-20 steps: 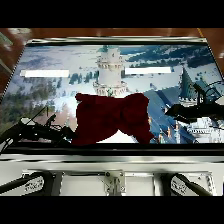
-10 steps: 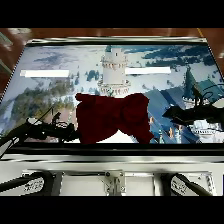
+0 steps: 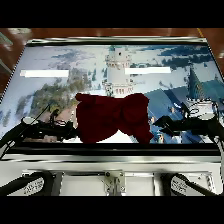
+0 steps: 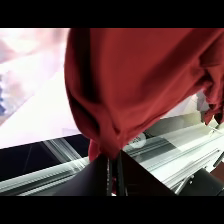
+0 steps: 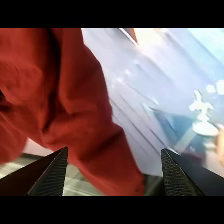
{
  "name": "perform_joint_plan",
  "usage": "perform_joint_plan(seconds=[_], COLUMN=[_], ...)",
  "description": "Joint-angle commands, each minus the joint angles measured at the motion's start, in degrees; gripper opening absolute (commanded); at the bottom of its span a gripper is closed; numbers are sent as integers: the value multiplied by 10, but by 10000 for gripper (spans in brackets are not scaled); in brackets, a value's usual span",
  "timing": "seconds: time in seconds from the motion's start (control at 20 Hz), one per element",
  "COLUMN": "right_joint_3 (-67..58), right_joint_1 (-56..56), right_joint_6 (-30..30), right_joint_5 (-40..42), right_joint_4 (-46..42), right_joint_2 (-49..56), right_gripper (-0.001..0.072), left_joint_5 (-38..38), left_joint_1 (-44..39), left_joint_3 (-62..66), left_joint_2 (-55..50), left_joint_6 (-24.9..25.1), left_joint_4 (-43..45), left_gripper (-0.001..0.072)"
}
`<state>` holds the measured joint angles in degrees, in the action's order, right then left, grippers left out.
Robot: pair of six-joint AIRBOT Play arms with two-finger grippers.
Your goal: Fold the shirts.
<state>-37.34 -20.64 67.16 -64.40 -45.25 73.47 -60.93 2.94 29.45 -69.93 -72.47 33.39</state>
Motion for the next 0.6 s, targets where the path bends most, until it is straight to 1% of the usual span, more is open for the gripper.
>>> perform_joint_plan(seconds=[0.0,0.05,0.15,0.25,0.35,0.4,0.45,0.5,0.55], right_joint_3=[10,10,10,7,-8,-19,-29,-42,-55], right_joint_1=[30,59,124,168,183,183,182,182,183], right_joint_6=[-22,-22,-22,-10,-5,0,6,20,20], right_joint_5=[23,36,86,133,137,128,116,100,78], right_joint_4=[70,70,71,80,89,90,90,91,94], right_joint_2=[38,47,57,56,56,56,56,56,56], right_gripper=[689,689,689,688,686,546,236,85,76], left_joint_5=[-2,-2,-2,-2,-2,-2,-2,-2,-8], left_joint_1=[0,0,0,0,0,0,0,0,0], left_joint_3=[1,1,1,1,3,5,9,15,23], left_joint_2=[12,12,12,16,19,21,21,22,24], left_joint_6=[0,0,0,-2,7,10,12,13,13], left_joint_4=[0,0,0,0,0,0,0,0,0], left_gripper=[39,39,39,39,39,39,39,39,39])
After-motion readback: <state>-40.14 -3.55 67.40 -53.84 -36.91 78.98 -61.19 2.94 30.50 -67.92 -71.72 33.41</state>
